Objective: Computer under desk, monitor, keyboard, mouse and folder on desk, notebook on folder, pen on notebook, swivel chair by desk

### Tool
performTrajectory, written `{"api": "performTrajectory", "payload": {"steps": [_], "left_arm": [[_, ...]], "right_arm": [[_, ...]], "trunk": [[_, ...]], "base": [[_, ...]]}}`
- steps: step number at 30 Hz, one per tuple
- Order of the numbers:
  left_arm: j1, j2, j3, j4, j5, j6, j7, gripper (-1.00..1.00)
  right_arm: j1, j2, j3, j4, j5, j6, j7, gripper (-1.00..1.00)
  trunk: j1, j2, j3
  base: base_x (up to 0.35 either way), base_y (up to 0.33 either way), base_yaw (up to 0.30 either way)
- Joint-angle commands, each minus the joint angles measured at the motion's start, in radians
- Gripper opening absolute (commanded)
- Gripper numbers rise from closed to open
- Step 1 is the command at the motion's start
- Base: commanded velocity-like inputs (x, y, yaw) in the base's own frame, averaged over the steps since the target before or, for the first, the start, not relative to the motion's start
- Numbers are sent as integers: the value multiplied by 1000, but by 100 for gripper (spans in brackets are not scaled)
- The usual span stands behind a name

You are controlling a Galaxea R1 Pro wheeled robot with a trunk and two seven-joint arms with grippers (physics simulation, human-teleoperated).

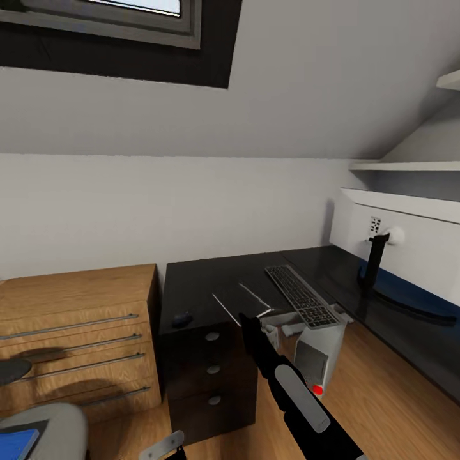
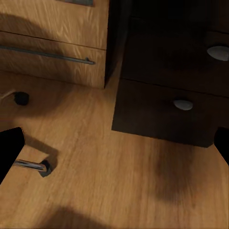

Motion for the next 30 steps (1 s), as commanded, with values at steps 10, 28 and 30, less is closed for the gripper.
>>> {"api": "performTrajectory", "payload": {"steps": [10,28,30], "left_arm": [[-1,1,-2,-2,2,5,5,100],[-1,1,-4,-3,4,5,5,100],[-1,1,-4,-4,3,5,5,100]], "right_arm": [[-1,-4,0,3,-12,-4,4,-100],[-1,-5,-4,78,-9,-10,4,-100],[-1,-2,-6,102,-8,-11,4,-100]], "trunk": [[0,-1,2],[0,-1,2],[0,-1,2]], "base": [[0,0,114],[79,0,2],[40,0,0]]}}
